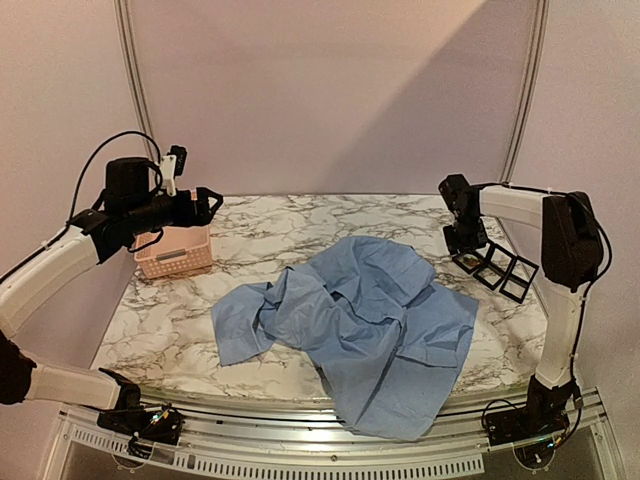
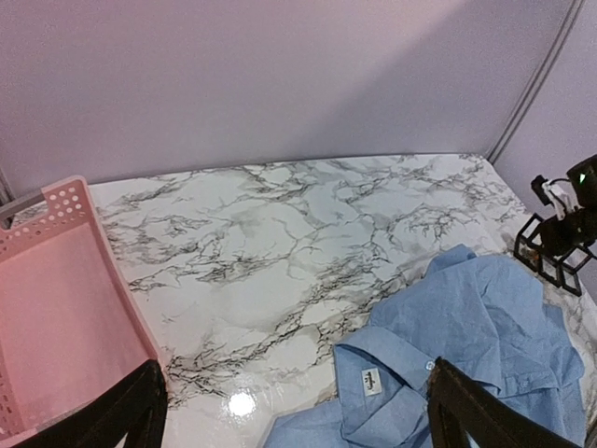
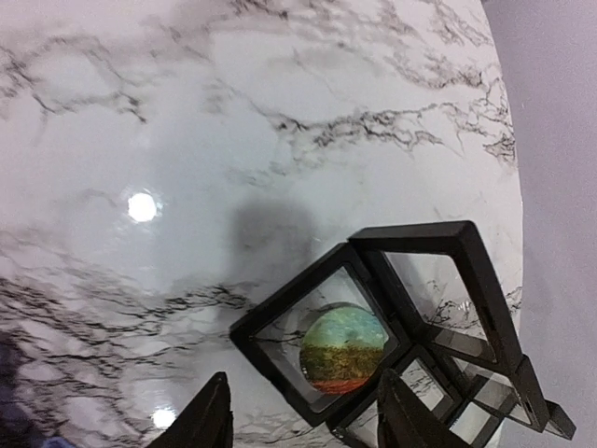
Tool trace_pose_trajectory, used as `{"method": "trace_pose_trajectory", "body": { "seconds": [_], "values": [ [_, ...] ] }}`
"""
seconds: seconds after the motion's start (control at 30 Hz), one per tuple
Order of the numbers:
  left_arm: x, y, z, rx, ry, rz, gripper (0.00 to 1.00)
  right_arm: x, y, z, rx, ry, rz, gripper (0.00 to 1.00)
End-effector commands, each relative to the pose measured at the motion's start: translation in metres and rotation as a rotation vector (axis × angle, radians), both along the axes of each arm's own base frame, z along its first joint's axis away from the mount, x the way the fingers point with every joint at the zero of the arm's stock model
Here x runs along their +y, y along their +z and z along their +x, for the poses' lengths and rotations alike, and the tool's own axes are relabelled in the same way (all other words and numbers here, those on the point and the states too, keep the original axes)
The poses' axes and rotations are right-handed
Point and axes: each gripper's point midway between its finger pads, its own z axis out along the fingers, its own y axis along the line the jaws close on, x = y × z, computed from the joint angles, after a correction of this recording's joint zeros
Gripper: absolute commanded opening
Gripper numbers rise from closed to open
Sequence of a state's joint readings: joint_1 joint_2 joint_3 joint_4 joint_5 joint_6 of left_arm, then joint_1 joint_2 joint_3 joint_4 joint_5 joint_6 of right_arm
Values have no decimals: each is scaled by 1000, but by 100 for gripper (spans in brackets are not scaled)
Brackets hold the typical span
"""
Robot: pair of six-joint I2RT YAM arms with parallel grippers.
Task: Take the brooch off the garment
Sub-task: Place the brooch in the brooch box, then smooth out the crumpled clothing at the center of the board.
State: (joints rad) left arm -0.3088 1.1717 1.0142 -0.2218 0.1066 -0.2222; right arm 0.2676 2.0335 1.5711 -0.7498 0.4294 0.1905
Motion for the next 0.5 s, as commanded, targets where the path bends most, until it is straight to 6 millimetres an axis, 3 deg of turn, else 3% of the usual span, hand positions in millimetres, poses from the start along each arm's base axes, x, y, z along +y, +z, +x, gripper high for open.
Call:
{"method": "trace_pose_trajectory", "body": {
  "seconds": [0.0, 0.1, 0.2, 0.3, 0.37, 0.47],
  "values": [
    [-8, -17, 2, 50, -41, -26, 96, 27, 49, 9, -136, 67, 182, 55],
    [-21, -23, 2, 75, -76, -73, 96, 52, 76, 8, -196, 152, 316, 64],
    [-45, -31, -2, 119, -132, -125, 96, 97, 100, -2, -228, 339, 532, 74],
    [-74, -42, -13, 197, -191, -176, 95, 134, 121, -20, -237, 505, 704, 77],
    [-90, -49, -23, 237, -218, -198, 95, 151, 123, -28, -224, 577, 761, 78],
    [-107, -63, -40, 309, -236, -228, 96, 168, 109, -34, -192, 623, 780, 78]
  ]
}}
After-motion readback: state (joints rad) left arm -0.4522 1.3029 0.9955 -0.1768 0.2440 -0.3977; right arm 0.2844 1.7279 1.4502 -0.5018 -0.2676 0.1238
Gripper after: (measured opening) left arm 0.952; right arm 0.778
